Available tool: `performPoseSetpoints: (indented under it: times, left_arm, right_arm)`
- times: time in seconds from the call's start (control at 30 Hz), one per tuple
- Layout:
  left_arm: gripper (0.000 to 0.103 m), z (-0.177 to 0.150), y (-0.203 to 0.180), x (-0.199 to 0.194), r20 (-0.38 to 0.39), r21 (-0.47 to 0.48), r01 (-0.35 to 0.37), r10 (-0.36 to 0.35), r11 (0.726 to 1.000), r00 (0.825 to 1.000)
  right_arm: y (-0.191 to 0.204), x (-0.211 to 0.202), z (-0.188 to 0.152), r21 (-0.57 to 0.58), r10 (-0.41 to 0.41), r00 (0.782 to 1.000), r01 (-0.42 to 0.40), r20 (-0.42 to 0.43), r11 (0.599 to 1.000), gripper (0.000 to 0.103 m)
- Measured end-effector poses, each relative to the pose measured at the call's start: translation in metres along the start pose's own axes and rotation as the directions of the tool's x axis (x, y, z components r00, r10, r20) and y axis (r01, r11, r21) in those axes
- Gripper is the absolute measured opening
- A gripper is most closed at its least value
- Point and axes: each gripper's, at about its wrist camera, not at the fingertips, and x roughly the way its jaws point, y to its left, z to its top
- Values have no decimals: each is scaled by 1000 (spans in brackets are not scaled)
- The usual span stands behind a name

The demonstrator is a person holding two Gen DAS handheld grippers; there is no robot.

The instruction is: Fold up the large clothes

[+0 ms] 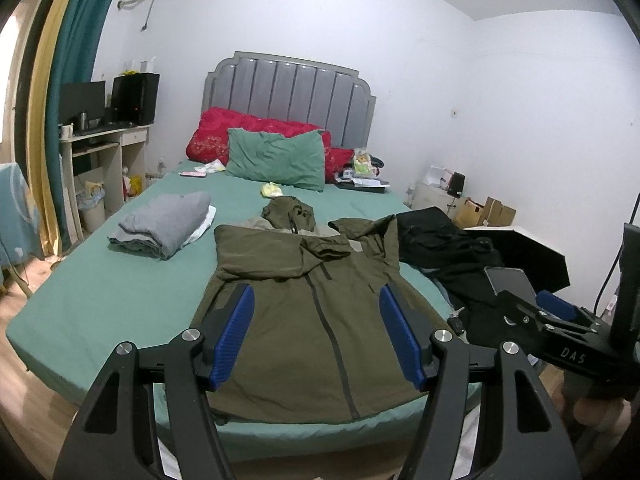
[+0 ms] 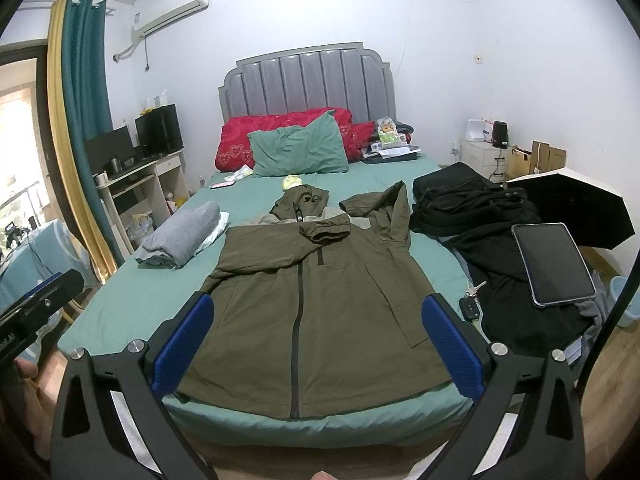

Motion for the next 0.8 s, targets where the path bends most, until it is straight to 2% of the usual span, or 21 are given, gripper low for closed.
performPoseSetpoints:
  times: [0.8]
  left_arm:
    - [69,-4,0,-2,0,-7,13,-13,1000,1000]
  right_arm:
    - [0,-3,0,-2,-1,1000,1,1,1000,102]
